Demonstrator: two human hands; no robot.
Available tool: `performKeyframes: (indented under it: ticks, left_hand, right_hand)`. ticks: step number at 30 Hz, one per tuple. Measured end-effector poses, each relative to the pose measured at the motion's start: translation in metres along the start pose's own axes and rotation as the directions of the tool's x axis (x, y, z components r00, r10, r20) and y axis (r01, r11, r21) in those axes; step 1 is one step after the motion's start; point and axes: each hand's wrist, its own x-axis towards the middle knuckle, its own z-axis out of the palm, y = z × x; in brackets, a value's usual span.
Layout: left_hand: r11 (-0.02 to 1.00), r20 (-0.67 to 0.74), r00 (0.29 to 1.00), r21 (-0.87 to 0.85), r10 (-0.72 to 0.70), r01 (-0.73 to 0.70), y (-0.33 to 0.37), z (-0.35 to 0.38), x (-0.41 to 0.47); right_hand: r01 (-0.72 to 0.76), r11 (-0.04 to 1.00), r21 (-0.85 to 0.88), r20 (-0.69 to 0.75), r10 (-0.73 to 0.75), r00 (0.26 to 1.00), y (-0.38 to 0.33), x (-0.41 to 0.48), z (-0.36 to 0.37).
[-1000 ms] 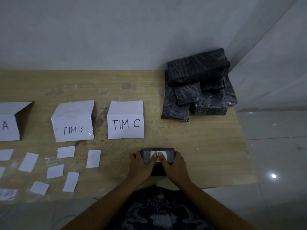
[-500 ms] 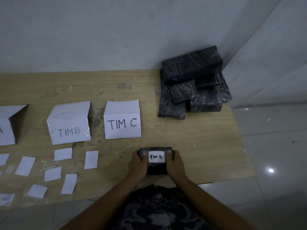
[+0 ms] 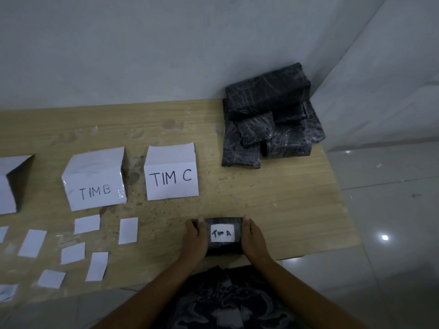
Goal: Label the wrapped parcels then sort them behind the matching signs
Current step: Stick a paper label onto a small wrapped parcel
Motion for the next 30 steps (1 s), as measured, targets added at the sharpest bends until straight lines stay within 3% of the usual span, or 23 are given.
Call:
performKeyframes:
  ticks: [7, 12, 21, 30]
  left_hand:
    - [0.996, 0.048, 0.999, -0.084, -0.006, 0.010, 0.025, 0.020, 0.003]
    - [1.000, 0.169, 0.986, 0.002, -0.002, 0.002, 0.050, 0.051, 0.011]
    - [0.984, 0.262, 0.961, 0.127, 0.084, -0.121, 0.085, 0.108, 0.009]
    - [0.973, 0.313, 0.947, 0.182, 0.077, -0.139, 0.107, 0.128, 0.023]
  right_hand:
    - [0.025, 0.992, 0.121, -0.063, -0.018, 0.998, -0.003, 0.000, -0.046]
    - [0.062, 0.992, 0.107, -0.216, -0.038, 0.976, 0.009, 0.014, -0.087]
    - [-0.027, 0.989, 0.145, -0.540, 0.102, 0.836, 0.046, 0.040, -0.198]
    - [-0.111, 0.992, 0.063, -0.574, 0.127, 0.809, 0.069, 0.057, -0.262]
